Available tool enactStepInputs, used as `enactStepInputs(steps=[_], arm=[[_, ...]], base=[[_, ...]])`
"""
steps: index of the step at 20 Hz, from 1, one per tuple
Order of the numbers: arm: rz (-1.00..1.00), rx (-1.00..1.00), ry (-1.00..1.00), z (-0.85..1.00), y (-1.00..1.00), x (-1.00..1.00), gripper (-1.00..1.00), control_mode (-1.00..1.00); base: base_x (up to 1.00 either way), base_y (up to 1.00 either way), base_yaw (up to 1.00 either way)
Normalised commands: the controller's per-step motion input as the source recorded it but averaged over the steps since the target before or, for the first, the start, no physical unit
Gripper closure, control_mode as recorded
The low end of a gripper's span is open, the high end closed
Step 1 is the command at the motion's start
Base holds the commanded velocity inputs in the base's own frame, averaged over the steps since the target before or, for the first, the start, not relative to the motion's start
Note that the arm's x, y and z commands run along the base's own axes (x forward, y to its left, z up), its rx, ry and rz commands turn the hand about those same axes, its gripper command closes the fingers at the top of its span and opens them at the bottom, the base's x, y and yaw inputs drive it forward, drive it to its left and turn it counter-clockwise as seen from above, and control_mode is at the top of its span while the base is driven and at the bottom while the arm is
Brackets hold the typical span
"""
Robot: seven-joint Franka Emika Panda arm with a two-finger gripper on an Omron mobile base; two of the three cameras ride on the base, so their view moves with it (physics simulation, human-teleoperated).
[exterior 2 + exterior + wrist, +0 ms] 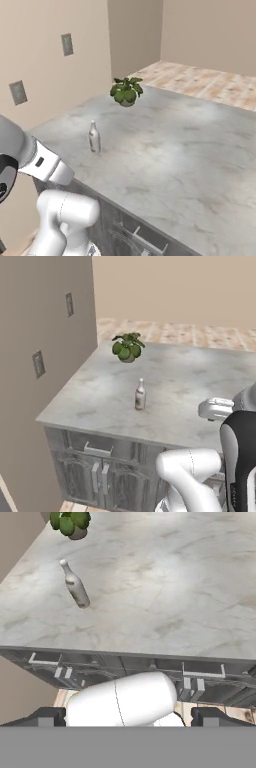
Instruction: Place the drinks on the dining counter in a tight cluster.
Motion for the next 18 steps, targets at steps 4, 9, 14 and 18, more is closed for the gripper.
enactStepInputs(steps=[4,9,14,18], arm=[[0.0,0.0,0.0,0.0,0.0,0.0,-1.0,1.0],[0.0,0.0,0.0,0.0,0.0,0.0,-1.0,1.0],[0.0,0.0,0.0,0.0,0.0,0.0,-1.0,1.0],[0.0,0.0,0.0,0.0,0.0,0.0,-1.0,1.0]], base=[[0.65,0.52,-0.02],[0.65,0.45,-0.05],[0.56,0.02,-0.11],[0.78,0.32,-0.23]])
